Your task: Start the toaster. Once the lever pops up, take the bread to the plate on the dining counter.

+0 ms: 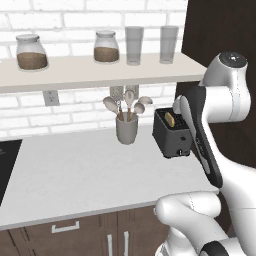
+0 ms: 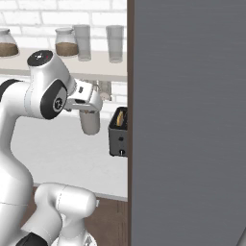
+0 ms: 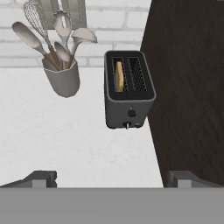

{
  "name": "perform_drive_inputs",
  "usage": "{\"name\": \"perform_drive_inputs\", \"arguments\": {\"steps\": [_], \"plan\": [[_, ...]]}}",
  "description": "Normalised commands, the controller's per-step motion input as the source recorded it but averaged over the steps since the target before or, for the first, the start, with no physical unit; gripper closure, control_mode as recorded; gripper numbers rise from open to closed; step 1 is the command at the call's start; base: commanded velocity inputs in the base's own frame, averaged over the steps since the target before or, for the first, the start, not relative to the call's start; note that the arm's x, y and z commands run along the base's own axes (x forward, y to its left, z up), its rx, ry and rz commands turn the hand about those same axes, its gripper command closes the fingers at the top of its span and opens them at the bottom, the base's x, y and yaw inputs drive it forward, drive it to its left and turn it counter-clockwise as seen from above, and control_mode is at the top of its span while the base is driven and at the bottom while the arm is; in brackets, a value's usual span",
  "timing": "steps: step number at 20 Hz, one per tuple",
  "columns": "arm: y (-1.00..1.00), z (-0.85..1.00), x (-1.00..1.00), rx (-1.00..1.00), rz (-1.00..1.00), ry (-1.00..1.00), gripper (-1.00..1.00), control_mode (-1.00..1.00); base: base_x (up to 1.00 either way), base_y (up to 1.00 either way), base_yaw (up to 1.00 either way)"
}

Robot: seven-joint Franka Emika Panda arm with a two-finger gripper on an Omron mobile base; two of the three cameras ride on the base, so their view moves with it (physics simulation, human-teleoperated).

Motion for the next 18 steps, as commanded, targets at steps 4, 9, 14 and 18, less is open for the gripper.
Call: {"name": "perform_drive_inputs", "arguments": {"steps": [4, 9, 14, 18], "plan": [[0.0, 0.0, 0.0, 0.0, 0.0, 0.0, -1.0, -1.0, 0.0, 0.0, 0.0], [0.0, 0.0, 0.0, 0.0, 0.0, 0.0, -1.0, -1.0, 0.0, 0.0, 0.0], [0.0, 0.0, 0.0, 0.0, 0.0, 0.0, -1.0, -1.0, 0.0, 0.0, 0.0], [-0.08, -0.09, -0.12, 0.0, 0.0, 0.0, -1.0, -1.0, 0.0, 0.0, 0.0]]}}
